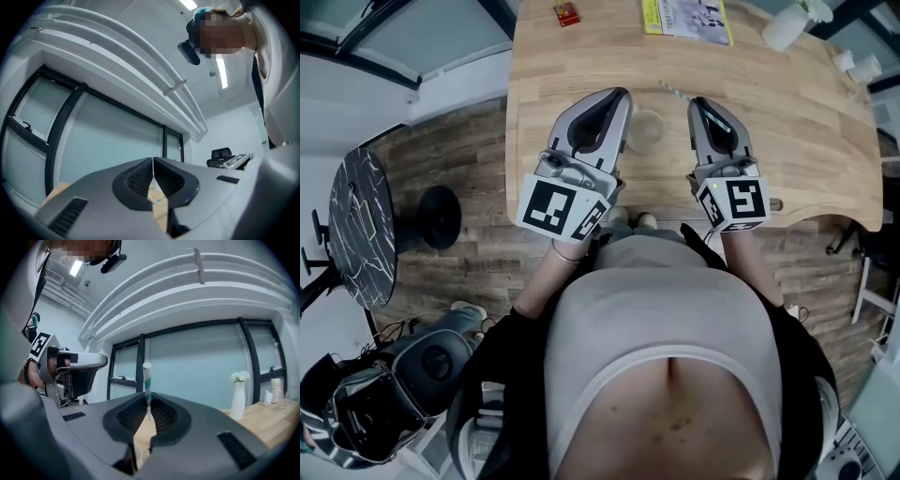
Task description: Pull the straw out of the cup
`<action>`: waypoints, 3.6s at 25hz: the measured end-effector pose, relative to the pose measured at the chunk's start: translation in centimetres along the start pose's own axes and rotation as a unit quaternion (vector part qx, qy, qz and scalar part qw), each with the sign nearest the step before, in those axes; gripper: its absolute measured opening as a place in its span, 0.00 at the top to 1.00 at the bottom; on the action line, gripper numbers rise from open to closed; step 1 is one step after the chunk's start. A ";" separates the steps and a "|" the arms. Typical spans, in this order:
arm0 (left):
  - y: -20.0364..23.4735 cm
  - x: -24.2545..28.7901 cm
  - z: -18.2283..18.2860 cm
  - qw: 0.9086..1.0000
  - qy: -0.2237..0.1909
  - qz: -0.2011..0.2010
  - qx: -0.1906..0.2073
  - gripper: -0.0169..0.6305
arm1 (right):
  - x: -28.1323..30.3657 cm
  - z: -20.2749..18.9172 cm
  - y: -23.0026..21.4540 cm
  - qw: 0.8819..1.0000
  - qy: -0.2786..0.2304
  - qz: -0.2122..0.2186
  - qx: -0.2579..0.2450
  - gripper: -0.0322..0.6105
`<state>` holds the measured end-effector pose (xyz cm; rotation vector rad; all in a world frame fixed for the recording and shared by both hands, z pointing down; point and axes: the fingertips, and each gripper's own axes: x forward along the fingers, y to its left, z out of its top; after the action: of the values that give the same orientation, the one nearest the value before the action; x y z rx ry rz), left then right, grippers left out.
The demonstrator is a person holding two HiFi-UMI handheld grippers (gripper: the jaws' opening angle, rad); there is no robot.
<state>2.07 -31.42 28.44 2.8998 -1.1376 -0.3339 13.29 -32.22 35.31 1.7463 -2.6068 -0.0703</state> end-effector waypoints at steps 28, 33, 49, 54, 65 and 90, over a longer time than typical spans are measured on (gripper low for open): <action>1.3 1.6 -0.9 1.000 0.007 -0.013 -0.011 0.96 | 1.6 4.5 -0.6 0.999 -0.034 -0.016 0.010 0.88; 1.5 1.6 -1.0 1.000 0.007 -0.017 -0.011 0.96 | 1.6 4.9 -0.5 0.999 -0.040 -0.020 0.012 0.88; 2.6 0.8 -1.2 0.999 0.008 -0.053 -0.008 0.96 | 2.1 5.0 1.2 0.997 -0.053 -0.047 0.024 0.88; 2.4 0.7 -1.3 0.997 0.008 -0.070 -0.011 0.96 | 1.8 5.1 1.5 0.996 -0.061 -0.059 0.039 0.88; -1.6 -0.2 0.5 0.997 -0.002 -0.078 0.002 0.96 | -1.8 7.2 1.9 0.995 -0.083 -0.055 0.025 0.88; -19.5 -9.7 -0.4 0.999 0.002 -0.042 -0.003 0.96 | -21.0 8.3 4.6 0.996 -0.092 -0.012 0.019 0.88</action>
<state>8.34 -10.52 29.01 2.9465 -1.0153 -0.3315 16.82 -10.73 27.65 1.8688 -2.7291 -0.1916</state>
